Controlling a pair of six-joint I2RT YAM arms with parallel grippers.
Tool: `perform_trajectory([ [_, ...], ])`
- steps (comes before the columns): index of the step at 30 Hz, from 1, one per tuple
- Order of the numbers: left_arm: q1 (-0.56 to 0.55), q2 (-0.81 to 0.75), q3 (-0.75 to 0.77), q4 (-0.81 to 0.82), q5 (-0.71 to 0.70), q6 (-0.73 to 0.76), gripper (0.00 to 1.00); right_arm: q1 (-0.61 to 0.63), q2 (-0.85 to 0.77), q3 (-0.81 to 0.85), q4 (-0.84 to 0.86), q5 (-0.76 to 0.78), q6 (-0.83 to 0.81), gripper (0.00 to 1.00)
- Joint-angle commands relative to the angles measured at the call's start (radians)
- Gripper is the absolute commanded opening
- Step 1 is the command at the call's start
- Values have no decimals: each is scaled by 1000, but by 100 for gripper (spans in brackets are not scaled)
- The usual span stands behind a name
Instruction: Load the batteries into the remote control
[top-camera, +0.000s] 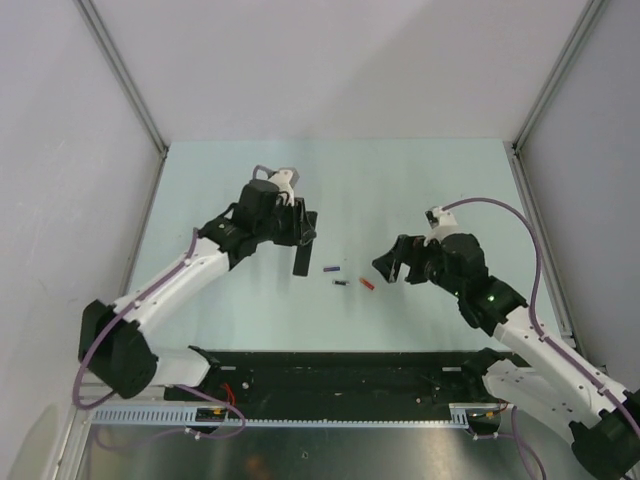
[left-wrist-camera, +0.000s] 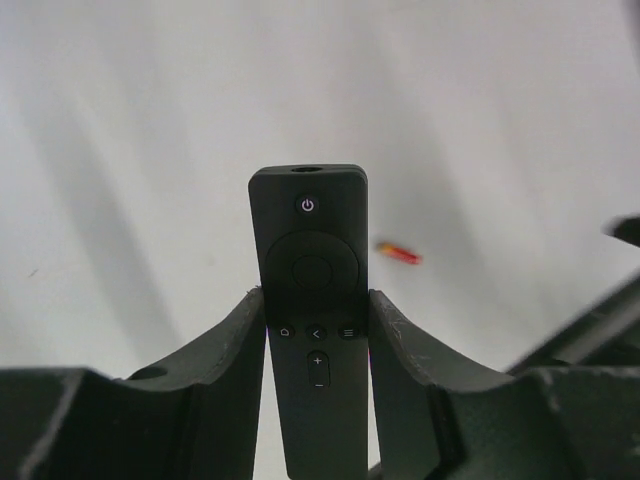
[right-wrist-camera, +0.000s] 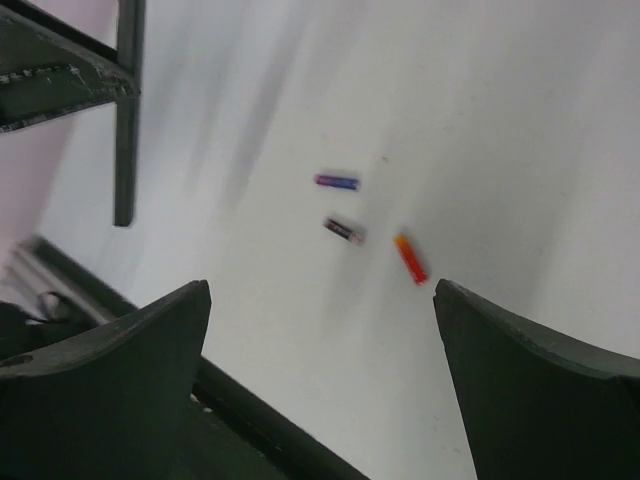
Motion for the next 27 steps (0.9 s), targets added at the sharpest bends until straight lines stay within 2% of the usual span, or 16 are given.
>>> perform_trajectory([
  [1,0,-110,45,179,313,-57,15,-110,-27,64,153,-281,83,100],
  [2,0,-122,47,236,355,-80,15,-133,-24,64,176,-391,138,100],
  [7,9,-190,6,457,556,-177,15,-188,4,54,379,-612,264,100],
  [8,15,-211,-32,585,588,-251,14,-190,9,50,415,-632,284,100],
  [11,38,-234,-76,799,673,-374,15,-190,26,40,558,-684,376,100],
  [17,38,-236,-117,1094,734,-535,14,-190,68,4,851,-747,551,100],
  [22,38,-205,-140,1388,788,-697,12,-191,173,-40,1268,-789,734,100],
  [27,37,-182,-146,1556,825,-826,11,-188,349,-54,1745,-789,1014,97],
])
